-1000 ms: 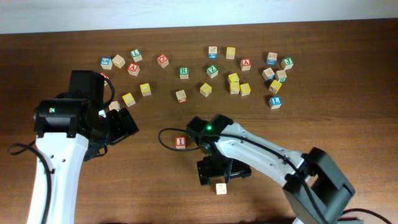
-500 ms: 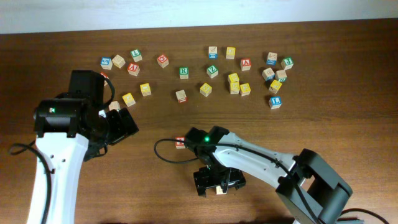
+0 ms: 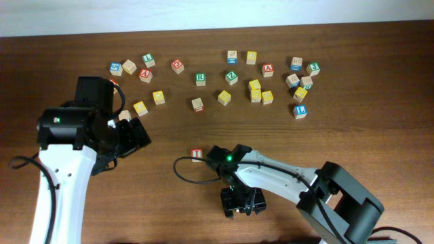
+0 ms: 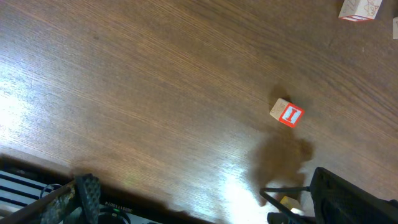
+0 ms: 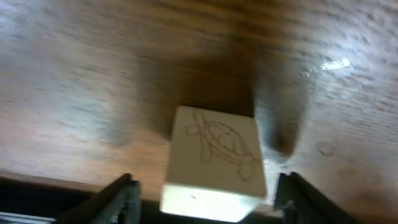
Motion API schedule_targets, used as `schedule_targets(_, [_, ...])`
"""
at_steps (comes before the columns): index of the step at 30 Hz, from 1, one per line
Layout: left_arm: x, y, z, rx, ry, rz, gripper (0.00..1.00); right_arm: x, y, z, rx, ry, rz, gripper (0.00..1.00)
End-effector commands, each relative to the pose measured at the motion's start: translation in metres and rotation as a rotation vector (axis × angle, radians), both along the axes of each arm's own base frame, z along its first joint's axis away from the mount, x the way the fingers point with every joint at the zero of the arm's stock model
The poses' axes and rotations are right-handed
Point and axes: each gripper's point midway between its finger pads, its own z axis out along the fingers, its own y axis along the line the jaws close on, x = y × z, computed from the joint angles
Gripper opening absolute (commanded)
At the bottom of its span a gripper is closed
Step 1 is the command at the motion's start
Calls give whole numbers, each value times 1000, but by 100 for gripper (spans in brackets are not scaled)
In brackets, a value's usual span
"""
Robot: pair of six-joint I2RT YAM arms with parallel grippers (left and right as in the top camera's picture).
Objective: Spell out ICRA
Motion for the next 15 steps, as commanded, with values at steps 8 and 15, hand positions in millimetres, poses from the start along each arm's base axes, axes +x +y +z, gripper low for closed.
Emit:
schedule_targets(8, [0, 3, 0, 7, 2, 25, 99, 11, 12, 5, 46, -38, 26, 26])
schedule_targets(15, [0, 3, 0, 8, 2, 25, 99, 70, -6, 43, -90, -216, 26, 22])
